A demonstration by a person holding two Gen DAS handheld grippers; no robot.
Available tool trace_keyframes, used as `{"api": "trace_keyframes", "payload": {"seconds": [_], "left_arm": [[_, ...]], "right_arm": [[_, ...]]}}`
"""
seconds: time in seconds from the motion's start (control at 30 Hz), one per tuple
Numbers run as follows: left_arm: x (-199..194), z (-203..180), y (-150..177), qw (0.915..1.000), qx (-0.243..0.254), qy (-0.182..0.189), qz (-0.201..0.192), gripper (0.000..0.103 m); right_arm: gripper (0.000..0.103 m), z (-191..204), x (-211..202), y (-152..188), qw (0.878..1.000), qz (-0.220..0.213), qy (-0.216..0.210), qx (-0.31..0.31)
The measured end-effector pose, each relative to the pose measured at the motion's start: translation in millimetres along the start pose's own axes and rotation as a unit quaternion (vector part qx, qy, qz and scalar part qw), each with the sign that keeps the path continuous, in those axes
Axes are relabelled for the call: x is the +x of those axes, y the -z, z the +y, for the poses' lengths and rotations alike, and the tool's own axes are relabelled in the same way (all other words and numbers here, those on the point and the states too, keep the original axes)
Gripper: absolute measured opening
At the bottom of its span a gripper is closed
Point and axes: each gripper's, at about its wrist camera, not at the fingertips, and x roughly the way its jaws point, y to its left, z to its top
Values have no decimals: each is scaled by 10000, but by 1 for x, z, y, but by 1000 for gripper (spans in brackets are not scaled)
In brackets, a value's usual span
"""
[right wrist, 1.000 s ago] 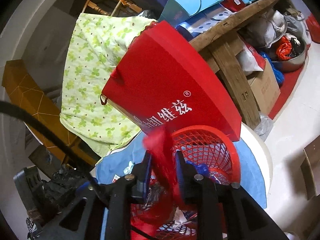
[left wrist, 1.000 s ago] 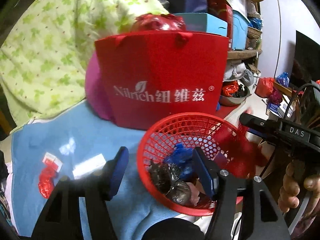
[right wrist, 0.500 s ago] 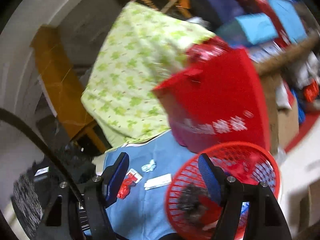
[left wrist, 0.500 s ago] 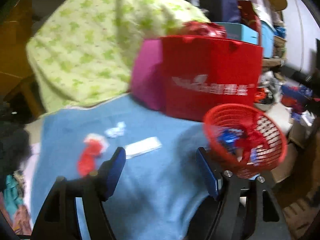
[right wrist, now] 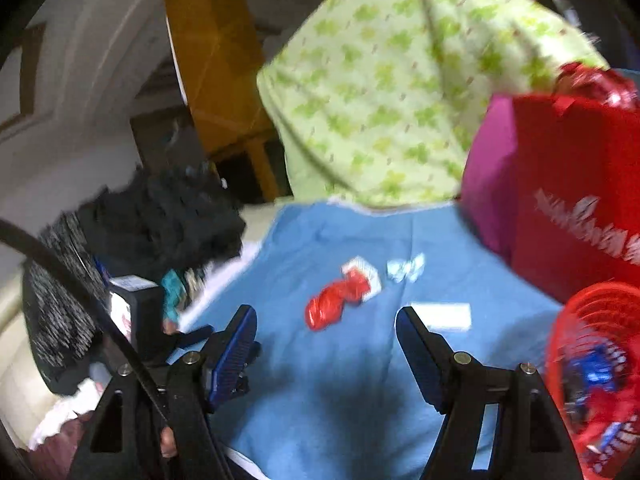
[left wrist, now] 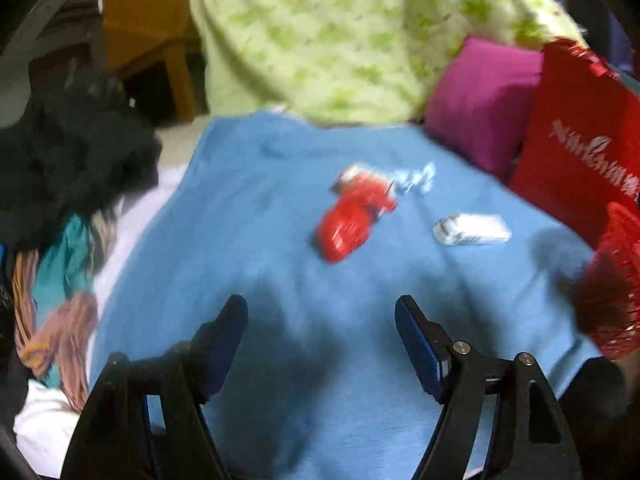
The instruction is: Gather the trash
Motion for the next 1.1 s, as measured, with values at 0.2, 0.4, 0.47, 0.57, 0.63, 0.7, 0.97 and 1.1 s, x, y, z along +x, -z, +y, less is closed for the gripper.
{"api": "trace_keyframes", "payload": {"seconds": [0.2,0.4,0.47,0.57,0.63,0.7,0.97,1.1], "left_arm": [[70,18,8,9986,-161,-196,455,77],[132,28,11,9974,-191,-375,585,77],[148,30,17,9971,-181,-331,656,79],[150,40,22,9971,-446,-439,436,100],[155,52,26,9953,-822,-269,429,103],[153,51,28,9954,-858,-298,300,103],[153,48,30,9955,-815,-425,228,103],[148,42,31,9954,-779,-522,183,103]], "right_arm": [[76,-30,126,43,9898,1115,873,176],[76,-53,205,61,9707,1783,1609,71],[77,-58,224,64,9639,1894,1871,-41],[95,-60,235,65,9606,1708,2193,-65],[103,-63,236,69,9582,1616,2361,0],[103,-67,233,70,9611,1554,2282,75],[103,-68,229,72,9631,1459,2262,51],[103,-68,233,71,9629,1462,2268,39]]}}
